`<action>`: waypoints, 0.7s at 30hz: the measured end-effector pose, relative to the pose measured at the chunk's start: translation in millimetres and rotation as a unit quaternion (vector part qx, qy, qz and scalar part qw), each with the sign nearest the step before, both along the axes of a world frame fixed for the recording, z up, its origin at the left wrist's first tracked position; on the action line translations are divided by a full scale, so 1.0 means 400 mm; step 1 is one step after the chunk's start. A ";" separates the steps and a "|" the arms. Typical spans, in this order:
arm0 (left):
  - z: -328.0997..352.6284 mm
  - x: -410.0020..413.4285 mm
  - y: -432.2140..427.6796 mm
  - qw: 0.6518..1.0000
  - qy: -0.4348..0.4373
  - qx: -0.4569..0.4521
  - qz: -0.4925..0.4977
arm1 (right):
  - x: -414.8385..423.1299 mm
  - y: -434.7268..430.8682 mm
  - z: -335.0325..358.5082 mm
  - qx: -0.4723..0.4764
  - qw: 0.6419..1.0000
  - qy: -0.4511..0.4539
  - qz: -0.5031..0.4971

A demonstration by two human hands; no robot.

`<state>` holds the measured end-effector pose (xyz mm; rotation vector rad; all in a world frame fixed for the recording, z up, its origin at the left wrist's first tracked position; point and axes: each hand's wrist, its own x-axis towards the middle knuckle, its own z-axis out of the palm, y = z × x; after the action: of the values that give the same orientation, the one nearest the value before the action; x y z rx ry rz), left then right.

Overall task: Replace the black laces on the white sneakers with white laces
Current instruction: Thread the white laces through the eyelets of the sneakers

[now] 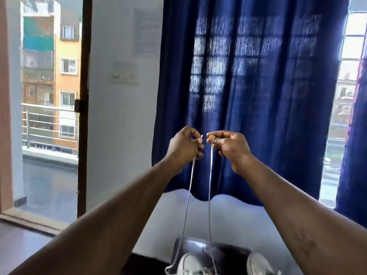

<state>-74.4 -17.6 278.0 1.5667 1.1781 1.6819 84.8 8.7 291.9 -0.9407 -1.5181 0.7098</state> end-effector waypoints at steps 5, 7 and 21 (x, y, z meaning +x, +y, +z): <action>-0.240 -0.010 0.021 0.981 0.171 -0.087 -0.005 | 0.010 -0.004 -0.209 -0.047 0.998 -0.045 0.002; -0.343 -0.017 0.033 0.953 0.281 -0.113 -0.003 | 0.016 0.001 -0.301 -0.076 0.994 -0.073 0.006; -0.817 -0.013 0.074 0.840 0.458 -0.289 0.014 | 0.018 0.038 -0.696 -0.204 0.973 -0.108 -0.027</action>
<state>-79.4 11.8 -48.8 1.9410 1.9211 0.3820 92.2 23.7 13.5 -1.4009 -1.5564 0.9258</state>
